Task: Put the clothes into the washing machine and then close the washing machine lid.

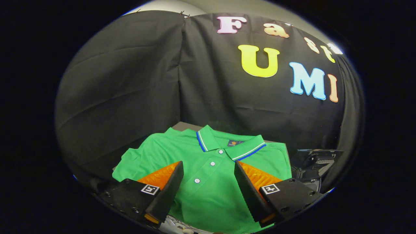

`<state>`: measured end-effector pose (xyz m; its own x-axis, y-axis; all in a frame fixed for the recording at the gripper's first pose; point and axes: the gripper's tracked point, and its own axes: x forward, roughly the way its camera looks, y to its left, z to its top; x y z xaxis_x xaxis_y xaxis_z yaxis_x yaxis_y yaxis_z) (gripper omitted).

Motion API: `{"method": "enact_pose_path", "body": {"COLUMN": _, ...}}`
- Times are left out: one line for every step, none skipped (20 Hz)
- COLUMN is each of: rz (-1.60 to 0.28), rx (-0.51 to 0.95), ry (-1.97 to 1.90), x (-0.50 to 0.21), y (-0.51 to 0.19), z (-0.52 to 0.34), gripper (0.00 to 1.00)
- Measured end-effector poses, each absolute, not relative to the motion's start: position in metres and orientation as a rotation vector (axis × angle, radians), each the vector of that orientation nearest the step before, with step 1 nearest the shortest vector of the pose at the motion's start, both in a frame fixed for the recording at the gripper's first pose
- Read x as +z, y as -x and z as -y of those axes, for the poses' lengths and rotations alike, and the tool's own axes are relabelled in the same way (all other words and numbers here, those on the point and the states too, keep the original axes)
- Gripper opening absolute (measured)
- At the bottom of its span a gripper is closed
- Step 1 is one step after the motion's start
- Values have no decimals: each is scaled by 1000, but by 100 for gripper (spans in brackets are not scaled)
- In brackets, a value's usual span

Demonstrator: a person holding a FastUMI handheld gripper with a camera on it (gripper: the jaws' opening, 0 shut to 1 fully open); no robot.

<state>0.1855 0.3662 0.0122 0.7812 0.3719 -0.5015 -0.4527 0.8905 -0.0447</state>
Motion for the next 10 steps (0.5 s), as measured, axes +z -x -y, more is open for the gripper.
{"method": "enact_pose_path", "body": {"rz": -526, "rx": 453, "ry": 165, "x": 8, "y": -187, "z": -369, "gripper": 98}}
{"method": "enact_pose_path", "body": {"rz": -552, "rx": 459, "ry": 161, "x": 2, "y": -187, "z": -373, "gripper": 98}}
{"method": "enact_pose_path", "body": {"rz": -576, "rx": 464, "ry": 154, "x": -2, "y": -186, "z": -375, "gripper": 98}}
{"method": "enact_pose_path", "body": {"rz": -598, "rx": 467, "ry": 151, "x": -7, "y": -187, "z": -377, "gripper": 98}}
{"method": "enact_pose_path", "body": {"rz": -615, "rx": 469, "ry": 150, "x": -10, "y": -189, "z": -379, "gripper": 98}}
{"method": "enact_pose_path", "body": {"rz": -631, "rx": 468, "ry": 151, "x": -15, "y": -190, "z": -379, "gripper": 98}}
{"method": "enact_pose_path", "body": {"rz": -652, "rx": 464, "ry": 159, "x": -19, "y": -191, "z": -378, "gripper": 98}}
{"method": "enact_pose_path", "body": {"rz": -672, "rx": 465, "ry": 164, "x": -23, "y": -190, "z": -377, "gripper": 98}}
{"method": "enact_pose_path", "body": {"rz": -698, "rx": 472, "ry": 173, "x": -29, "y": -188, "z": -377, "gripper": 98}}
{"method": "enact_pose_path", "body": {"rz": -692, "rx": 476, "ry": 189, "x": -29, "y": -188, "z": -377, "gripper": 98}}
